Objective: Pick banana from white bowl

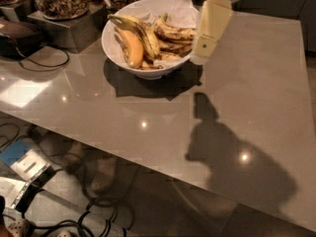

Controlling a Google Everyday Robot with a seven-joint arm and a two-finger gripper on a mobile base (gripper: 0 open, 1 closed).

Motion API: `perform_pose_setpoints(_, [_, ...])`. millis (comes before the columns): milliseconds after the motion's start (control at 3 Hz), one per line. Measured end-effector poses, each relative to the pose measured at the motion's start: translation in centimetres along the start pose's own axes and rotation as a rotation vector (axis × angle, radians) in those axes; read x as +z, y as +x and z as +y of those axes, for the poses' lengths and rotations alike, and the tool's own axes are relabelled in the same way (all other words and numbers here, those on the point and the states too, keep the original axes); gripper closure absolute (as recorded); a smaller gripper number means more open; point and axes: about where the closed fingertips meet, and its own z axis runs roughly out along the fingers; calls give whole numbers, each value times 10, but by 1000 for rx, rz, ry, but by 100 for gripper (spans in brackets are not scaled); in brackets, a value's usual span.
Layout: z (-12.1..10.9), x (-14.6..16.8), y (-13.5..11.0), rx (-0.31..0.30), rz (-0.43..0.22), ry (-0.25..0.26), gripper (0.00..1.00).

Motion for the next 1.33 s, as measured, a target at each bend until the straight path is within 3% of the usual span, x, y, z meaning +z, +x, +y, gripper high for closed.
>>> perform_pose_setpoints(333, [-28,14,-23,44,14,1,0])
perform_pose_setpoints(667, [-34,13,-34,37,-15,26,0])
perform_pose_setpoints(1333, [-57,28,-39,171,-42,20,0])
